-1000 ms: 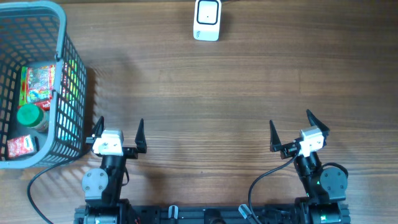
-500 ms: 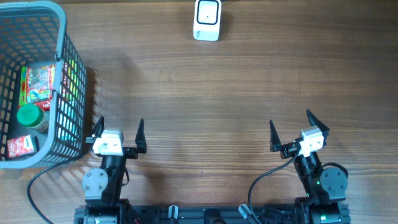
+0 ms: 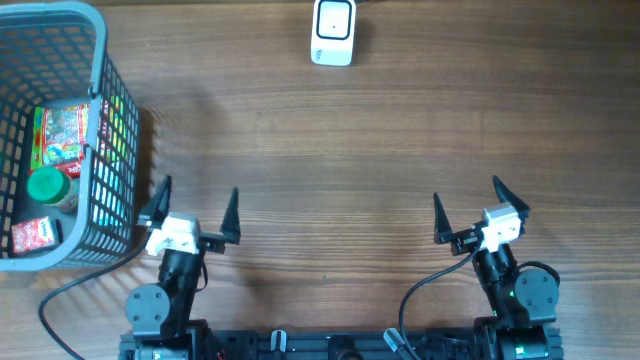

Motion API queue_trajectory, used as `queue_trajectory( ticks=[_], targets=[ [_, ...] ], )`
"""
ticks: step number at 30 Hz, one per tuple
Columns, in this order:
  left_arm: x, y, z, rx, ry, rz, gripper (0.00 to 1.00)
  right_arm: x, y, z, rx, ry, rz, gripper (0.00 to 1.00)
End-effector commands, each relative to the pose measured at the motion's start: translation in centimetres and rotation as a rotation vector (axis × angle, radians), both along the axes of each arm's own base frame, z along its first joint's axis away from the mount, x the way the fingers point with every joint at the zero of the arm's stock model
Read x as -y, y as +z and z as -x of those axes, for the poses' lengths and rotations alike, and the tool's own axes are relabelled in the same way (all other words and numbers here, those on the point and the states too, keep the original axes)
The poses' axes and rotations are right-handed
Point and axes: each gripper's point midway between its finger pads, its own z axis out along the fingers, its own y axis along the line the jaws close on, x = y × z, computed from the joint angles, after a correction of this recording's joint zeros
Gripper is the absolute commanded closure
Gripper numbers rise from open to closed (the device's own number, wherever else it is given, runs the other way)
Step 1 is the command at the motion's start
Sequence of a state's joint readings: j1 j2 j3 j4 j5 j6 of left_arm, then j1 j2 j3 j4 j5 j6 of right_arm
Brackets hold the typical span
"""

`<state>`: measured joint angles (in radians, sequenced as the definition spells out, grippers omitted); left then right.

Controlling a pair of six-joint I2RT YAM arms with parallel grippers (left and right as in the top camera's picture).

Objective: Scan the item barcode
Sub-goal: 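Reach the left gripper into the basket and grasp the green-lidded jar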

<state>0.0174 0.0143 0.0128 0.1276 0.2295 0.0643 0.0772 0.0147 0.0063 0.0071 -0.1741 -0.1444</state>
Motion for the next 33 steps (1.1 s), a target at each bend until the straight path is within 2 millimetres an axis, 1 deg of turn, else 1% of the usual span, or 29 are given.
queue_trajectory(
  ticks=[1, 4, 7, 8, 10, 11, 12, 13, 14, 15, 16, 17, 20, 22, 25, 27, 28, 29, 31, 32, 33],
  targets=[
    [2.6, 1.1, 0.9, -0.023, -0.158, 0.011, 0.0, 0.2, 0.1, 0.0, 0.009, -0.013, 0.01, 0.0],
    [3.3, 2.5, 0.8, -0.051, -0.201, 0.035, 0.0, 0.2, 0.1, 0.0, 0.009, -0.013, 0.01, 0.0],
    [3.5, 5.6, -0.1, -0.116, -0.215, 0.058, 0.0, 0.2, 0.1, 0.0, 0.009, -0.013, 0.01, 0.0],
    [3.5, 7.1, -0.8, -0.161, -0.218, 0.063, 0.0, 0.2, 0.1, 0.0, 0.009, -0.013, 0.009, 0.0],
    [3.5, 9.4, -2.0, -0.233, -0.215, 0.071, 0.0, 0.2, 0.1, 0.0, 0.009, -0.013, 0.01, 0.0],
    [3.5, 11.3, -2.9, -0.295, -0.213, 0.072, 0.0, 0.2, 0.1, 0.0, 0.009, -0.013, 0.01, 0.0],
    [3.5, 12.4, -3.4, -0.343, -0.214, 0.078, 0.0, 0.2, 0.1, 0.0, 0.009, -0.013, 0.01, 0.0],
    [3.9, 13.9, -3.8, -0.407, -0.237, 0.087, 0.0, 0.2, 0.1, 0.0, 0.009, -0.013, 0.01, 0.0],
    [4.6, 14.8, -3.8, -0.464, -0.279, 0.101, 0.0, 0.2, 0.1, 0.0, 0.009, -0.013, 0.01, 0.0],
    [5.0, 15.2, -3.9, -0.53, -0.306, 0.112, 0.0, 0.2, 0.1, 0.0, 0.009, -0.013, 0.01, 0.0],
    [4.9, 15.2, -4.6, -0.57, -0.298, 0.113, 0.0, 0.2, 0.1, 0.0, 0.009, -0.013, 0.01, 0.0],
    [5.0, 14.9, -5.4, -0.604, -0.3, 0.127, 0.0, 0.2, 0.1, 0.0, 0.009, -0.013, 0.01, 0.0],
    [5.4, 14.0, -6.2, -0.643, -0.324, 0.141, 0.0, 0.2, 0.1, 0.0, 0.009, -0.013, 0.01, 0.0],
    [5.4, 13.8, -6.3, -0.648, -0.324, 0.142, 0.0, 0.2, 0.1, 0.0, 0.009, -0.013, 0.01, 0.0],
    [5.3, 14.7, -5.7, -0.615, -0.323, 0.132, 0.0, 0.2, 0.1, 0.0, 0.009, -0.013, 0.01, 0.0],
    [4.4, 15.3, -5.8, -0.601, -0.27, 0.144, 0.0, 0.2, 0.1, 0.0, 0.009, -0.013, 0.01, 0.0],
    [2.3, 16.1, -6.4, -0.607, -0.149, 0.225, 0.0, 0.2, 0.1, 0.0, 0.009, -0.013, 0.01, 0.0],
    [0.8, 16.8, -6.7, -0.602, -0.071, 0.274, 0.0, 0.2, 0.1, 0.0, 0.01, -0.013, 0.01, 0.0],
    [-2.3, 18.4, -7.3, -0.579, 0.064, 0.362, 0.0, 0.2, 0.1, 0.0, 0.009, -0.013, 0.01, 0.0],
    [-3.3, 18.8, -7.5, -0.572, 0.103, 0.387, 0.0, 0.2, 0.1, 0.0, 0.009, -0.013, 0.01, 0.0],
    [-4.8, 19.5, -7.6, -0.562, 0.164, 0.424, 0.0, 0.2, 0.1, 0.0, 0.009, -0.013, 0.01, 0.0]
  ],
)
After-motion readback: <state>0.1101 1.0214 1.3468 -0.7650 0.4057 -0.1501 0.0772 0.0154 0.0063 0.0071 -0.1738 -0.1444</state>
